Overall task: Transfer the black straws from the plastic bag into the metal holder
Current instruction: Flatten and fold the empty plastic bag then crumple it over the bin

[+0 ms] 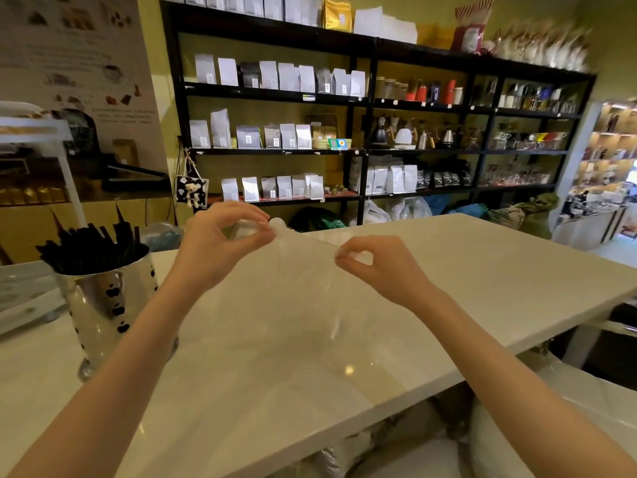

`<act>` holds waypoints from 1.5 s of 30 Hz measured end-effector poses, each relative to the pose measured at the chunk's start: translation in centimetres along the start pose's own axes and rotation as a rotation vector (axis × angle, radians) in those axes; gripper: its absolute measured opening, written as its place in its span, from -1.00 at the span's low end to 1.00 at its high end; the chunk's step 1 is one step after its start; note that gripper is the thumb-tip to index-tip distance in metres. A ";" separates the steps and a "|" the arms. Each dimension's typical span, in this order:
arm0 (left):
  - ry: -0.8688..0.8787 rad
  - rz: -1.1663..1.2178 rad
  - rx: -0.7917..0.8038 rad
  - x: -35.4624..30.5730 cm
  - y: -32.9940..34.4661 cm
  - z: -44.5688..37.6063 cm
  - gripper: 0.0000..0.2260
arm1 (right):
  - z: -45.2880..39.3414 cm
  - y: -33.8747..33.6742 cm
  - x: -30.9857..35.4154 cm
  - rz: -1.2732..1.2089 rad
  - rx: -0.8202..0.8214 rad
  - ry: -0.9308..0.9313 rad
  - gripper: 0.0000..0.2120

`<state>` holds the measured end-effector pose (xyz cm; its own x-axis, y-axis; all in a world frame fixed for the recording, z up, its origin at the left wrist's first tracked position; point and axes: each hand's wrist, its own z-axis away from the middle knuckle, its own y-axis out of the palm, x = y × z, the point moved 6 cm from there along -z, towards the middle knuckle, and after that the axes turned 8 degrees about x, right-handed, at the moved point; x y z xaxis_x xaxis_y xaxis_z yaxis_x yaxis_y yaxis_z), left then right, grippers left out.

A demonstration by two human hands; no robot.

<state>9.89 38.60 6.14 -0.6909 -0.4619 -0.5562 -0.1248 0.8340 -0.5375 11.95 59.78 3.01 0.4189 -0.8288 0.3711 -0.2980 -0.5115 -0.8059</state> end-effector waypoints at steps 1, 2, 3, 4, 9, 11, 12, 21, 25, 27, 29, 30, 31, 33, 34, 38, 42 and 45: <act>-0.001 0.021 -0.065 0.3 -0.5 0.0 -0.78 | -0.1 -0.1 0.2 -0.065 0.001 0.002 -0.86; -0.021 0.047 -0.141 0.8 -1.2 0.0 -0.66 | -0.1 -0.4 0.3 -0.129 -0.011 0.005 -0.89; -0.064 0.085 -0.192 1.6 -1.7 0.1 -0.51 | -0.1 -0.9 0.2 -0.203 -0.030 0.017 -0.92; -0.130 0.154 -0.202 2.6 -1.8 0.3 -0.34 | -0.1 -1.3 0.1 -0.293 -0.047 0.039 -0.94; -0.430 0.508 0.076 6.6 1.7 2.0 0.31 | 0.6 -1.5 -1.7 -0.756 -0.057 0.204 -0.97; -0.461 0.475 0.087 7.1 2.5 2.7 0.32 | 0.9 -0.9 -2.6 -0.862 -0.073 0.275 -0.97; -0.473 0.509 0.067 7.4 2.7 3.0 0.31 | 1.1 -0.6 -3.1 -0.909 -0.089 0.312 -0.98; -0.641 0.990 0.324 6.7 7.0 5.4 -0.57 | 2.3 5.0 -5.7 -1.273 -0.131 0.564 -0.97; -0.626 0.915 0.321 6.5 6.7 5.7 -0.52 | 3.1 6.0 -6.2 -1.258 -0.178 0.589 -1.00; -0.571 0.767 0.296 6.5 6.4 5.7 -0.57 | 3.3 6.4 -6.1 -1.271 -0.166 0.598 -0.99; -0.535 0.680 0.272 6.4 6.0 5.9 -0.66 | 3.6 6.6 -5.7 -1.288 -0.100 0.596 -0.97; -0.535 0.677 0.260 6.5 5.8 6.0 -0.71 | 3.7 6.6 -5.5 -1.281 -0.057 0.587 -0.94; -0.548 0.680 0.255 6.7 5.6 6.2 -0.74 | 3.7 6.6 -5.4 -1.259 -0.017 0.573 -0.93; -0.571 0.701 0.251 7.0 5.3 6.4 -0.75 | 3.9 6.3 -5.1 -1.189 0.052 0.533 -0.93; -0.575 0.731 0.249 7.1 5.2 6.4 -0.75 | 3.9 6.1 -5.0 -1.158 0.081 0.510 -0.91; -0.582 0.834 0.292 7.3 4.6 6.5 -0.73 | 4.1 5.6 -4.5 -1.102 0.151 0.440 -0.86; -0.568 0.872 0.384 6.9 4.2 6.8 -0.71 | 4.4 5.5 -4.1 -1.137 0.219 0.401 -0.83; -0.553 0.894 0.427 7.2 3.8 7.2 -0.69 | 4.6 5.8 -4.1 -1.234 0.266 0.411 -0.80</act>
<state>9.52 36.22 -4.46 0.0121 0.0888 -0.9960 0.5819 0.8094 0.0793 12.46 61.22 -5.34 -0.0110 0.1119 0.9937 0.2836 -0.9526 0.1104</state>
